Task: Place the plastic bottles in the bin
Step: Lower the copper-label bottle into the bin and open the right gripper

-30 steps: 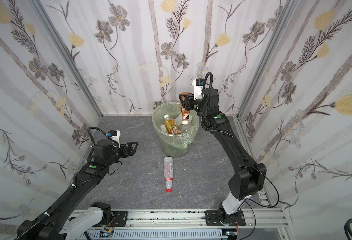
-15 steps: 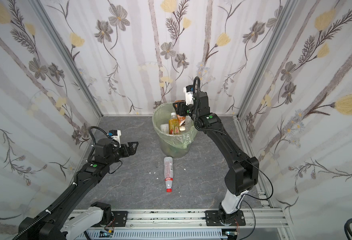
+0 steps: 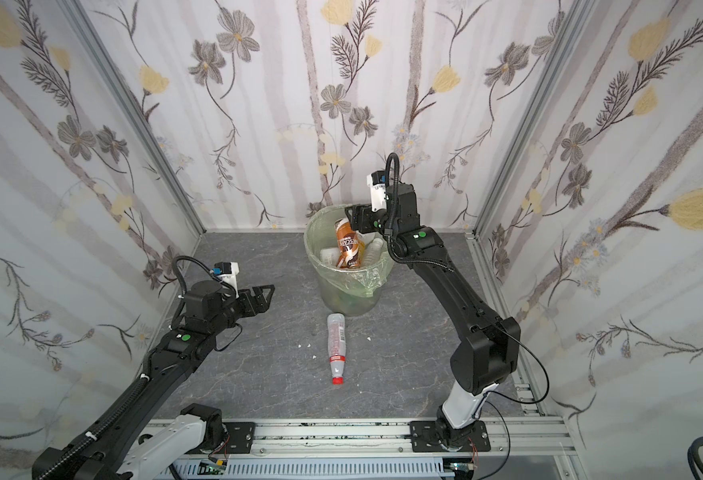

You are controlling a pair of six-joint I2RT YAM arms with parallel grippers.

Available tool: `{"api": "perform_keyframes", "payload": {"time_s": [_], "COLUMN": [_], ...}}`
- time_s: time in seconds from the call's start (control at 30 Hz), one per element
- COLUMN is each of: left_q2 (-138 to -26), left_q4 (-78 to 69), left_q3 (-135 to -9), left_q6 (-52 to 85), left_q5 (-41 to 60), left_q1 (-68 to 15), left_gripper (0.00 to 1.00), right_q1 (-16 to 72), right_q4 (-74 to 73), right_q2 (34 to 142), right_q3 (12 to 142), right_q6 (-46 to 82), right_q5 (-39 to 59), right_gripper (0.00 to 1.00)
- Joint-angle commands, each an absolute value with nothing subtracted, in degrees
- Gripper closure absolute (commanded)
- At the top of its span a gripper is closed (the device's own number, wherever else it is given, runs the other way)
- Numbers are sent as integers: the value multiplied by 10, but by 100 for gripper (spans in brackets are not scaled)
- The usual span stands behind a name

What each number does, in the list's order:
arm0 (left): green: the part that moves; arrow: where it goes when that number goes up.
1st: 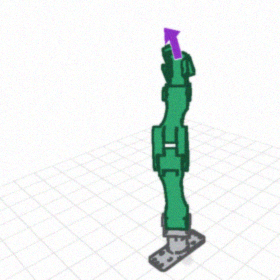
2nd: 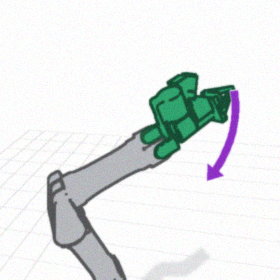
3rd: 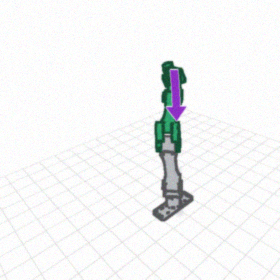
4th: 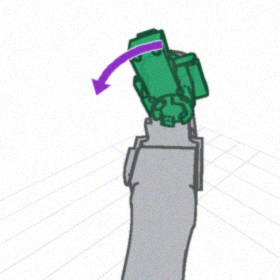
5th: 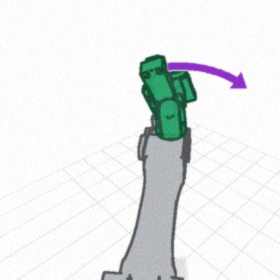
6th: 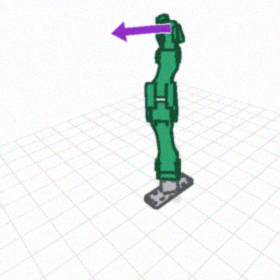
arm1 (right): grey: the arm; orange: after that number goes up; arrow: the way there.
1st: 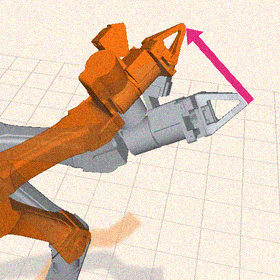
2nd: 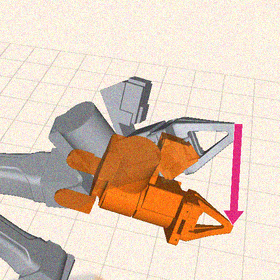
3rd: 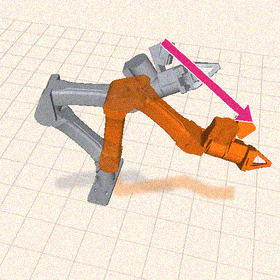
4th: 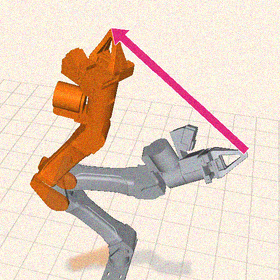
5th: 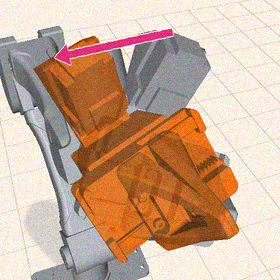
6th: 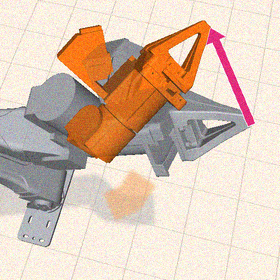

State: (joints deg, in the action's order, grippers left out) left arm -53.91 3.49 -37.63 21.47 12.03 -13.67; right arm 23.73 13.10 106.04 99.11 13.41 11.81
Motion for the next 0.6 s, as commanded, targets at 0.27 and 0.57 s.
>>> {"api": "perform_keyframes", "payload": {"time_s": [0.27, 0.57], "left_q2": [-536, -543], "left_q4": [20, 20], "left_q3": [-373, -376], "left_q6": [221, 220], "left_q5": [117, 118], "left_q1": [-136, -136], "left_gripper": [8, 8], "right_q1": [241, 242], "right_q4": [134, 143], "right_q2": [1035, 1014], "right_q3": [942, 891], "right_q6": [128, 116], "right_q5": [117, 101], "right_gripper": [26, 26]}}
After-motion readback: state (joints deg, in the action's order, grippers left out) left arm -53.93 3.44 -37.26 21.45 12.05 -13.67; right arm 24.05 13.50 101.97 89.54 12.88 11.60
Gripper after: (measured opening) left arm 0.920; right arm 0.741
